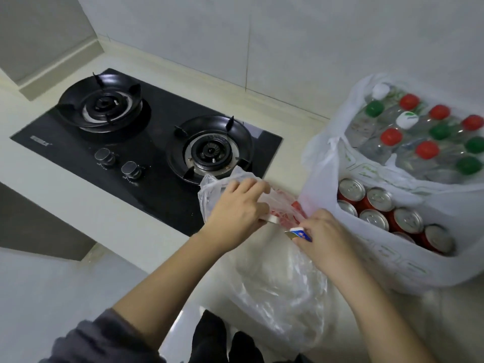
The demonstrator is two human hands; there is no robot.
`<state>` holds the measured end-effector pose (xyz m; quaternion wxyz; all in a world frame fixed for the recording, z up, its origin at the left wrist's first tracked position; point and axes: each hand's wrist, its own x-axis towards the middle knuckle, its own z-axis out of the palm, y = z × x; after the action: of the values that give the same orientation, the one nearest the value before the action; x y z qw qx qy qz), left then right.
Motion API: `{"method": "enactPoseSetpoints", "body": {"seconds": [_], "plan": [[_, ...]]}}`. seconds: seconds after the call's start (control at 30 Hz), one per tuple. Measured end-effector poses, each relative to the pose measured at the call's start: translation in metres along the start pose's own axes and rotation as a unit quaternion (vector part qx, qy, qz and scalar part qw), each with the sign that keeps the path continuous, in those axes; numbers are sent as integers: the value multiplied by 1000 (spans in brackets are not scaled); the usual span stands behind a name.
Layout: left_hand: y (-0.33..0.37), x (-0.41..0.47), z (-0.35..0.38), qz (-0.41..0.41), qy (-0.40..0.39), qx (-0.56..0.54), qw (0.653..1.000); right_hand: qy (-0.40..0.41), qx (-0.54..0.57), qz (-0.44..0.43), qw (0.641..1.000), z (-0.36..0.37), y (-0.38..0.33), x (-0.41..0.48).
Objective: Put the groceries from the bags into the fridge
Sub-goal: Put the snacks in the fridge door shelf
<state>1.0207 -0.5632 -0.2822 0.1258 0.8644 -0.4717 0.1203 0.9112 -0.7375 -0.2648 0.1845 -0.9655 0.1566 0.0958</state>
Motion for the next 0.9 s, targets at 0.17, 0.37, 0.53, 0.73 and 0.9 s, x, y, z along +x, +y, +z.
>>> {"method": "enactPoseSetpoints", "body": {"seconds": [0.17, 0.37, 0.53, 0.73, 0.9], "plan": [[-16, 39, 10, 96, -259, 168, 946, 5, -15, 22, 1000, 7, -8, -2], [-46, 37, 4, 101, -203, 153, 962, -32, -40, 61, 997, 16, -20, 2], [-92, 30, -40, 48, -106, 131, 984, -57, -56, 72, 994, 12, -40, 13], [-128, 49, -102, -22, -37, 108, 993, 52, -38, 38, 997, -49, -80, 55], [-156, 86, -155, -49, 14, 132, 990, 147, -49, -7, 988, -117, -112, 88]]}}
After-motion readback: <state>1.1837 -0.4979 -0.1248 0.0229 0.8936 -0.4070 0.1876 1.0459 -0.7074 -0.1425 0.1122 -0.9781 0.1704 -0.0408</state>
